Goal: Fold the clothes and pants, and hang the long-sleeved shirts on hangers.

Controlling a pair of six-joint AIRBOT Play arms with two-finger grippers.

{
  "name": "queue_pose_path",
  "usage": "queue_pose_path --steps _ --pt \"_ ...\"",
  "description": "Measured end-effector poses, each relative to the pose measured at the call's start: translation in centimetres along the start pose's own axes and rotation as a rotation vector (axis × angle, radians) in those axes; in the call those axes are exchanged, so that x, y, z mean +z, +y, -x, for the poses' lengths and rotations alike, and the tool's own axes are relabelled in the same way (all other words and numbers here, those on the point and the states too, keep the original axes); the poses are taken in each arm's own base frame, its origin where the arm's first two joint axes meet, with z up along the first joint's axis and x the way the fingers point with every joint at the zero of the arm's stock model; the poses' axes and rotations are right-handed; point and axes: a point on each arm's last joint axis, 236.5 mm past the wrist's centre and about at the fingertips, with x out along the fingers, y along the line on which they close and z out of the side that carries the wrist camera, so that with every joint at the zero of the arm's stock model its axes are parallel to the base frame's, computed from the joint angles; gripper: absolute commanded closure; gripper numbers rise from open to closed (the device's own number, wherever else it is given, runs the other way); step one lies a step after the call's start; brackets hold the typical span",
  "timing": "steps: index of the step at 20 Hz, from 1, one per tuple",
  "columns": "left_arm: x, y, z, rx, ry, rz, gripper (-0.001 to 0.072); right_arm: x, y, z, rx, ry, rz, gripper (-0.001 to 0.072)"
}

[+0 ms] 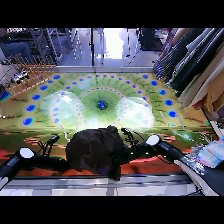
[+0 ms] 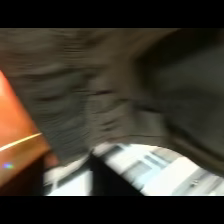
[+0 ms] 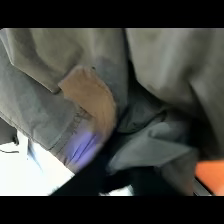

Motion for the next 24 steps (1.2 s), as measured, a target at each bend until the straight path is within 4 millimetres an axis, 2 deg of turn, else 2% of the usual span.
queue_pose_path --steps 1,5,6,7,11,16,18,20,24 --pt "0.2 -0.1 -0.1 -0.009 -0.007 0.010 0.0693 0.1 0.2 -0.1 0.002 0.003 0.005 0.0701" --pt "1.4 -0.7 0.1 -0.033 -0.051 0.022 0.0695 0.7 1.7 0.6 0.008 0.004 0.065 0.0691" --pt "1.8 -1.0 0.4 -0.035 -0.066 0.017 0.0695 0.9 2.1 1.1 0.003 0.001 0.088 0.0502" --pt "2.2 -1.2 0.8 -0.039 -0.080 0.008 0.0695 1.0 2.4 1.8 -0.003 -0.002 0.106 0.0250" --pt "3.4 -2.2 2.3 -0.042 -0.129 -0.031 0.0695 -0.4 2.5 4.1 -0.012 0.064 0.110 0.0263" --pt "3.5 -2.8 2.8 -0.053 -0.137 -0.044 0.0674 -1.6 2.3 4.5 -0.026 0.121 0.131 0.0271" --pt "3.4 -2.8 2.8 -0.049 -0.134 -0.047 0.0516 -2.1 2.2 3.9 -0.036 0.145 0.147 0.0271" --pt "3.4 -2.7 2.8 -0.047 -0.133 -0.047 0.0421 -2.4 2.0 2.9 -0.047 0.161 0.164 0.0271" --pt "3.0 -2.2 1.9 -0.053 -0.100 -0.009 0.0406 -2.7 1.6 0.9 -0.059 0.187 0.183 0.0272"
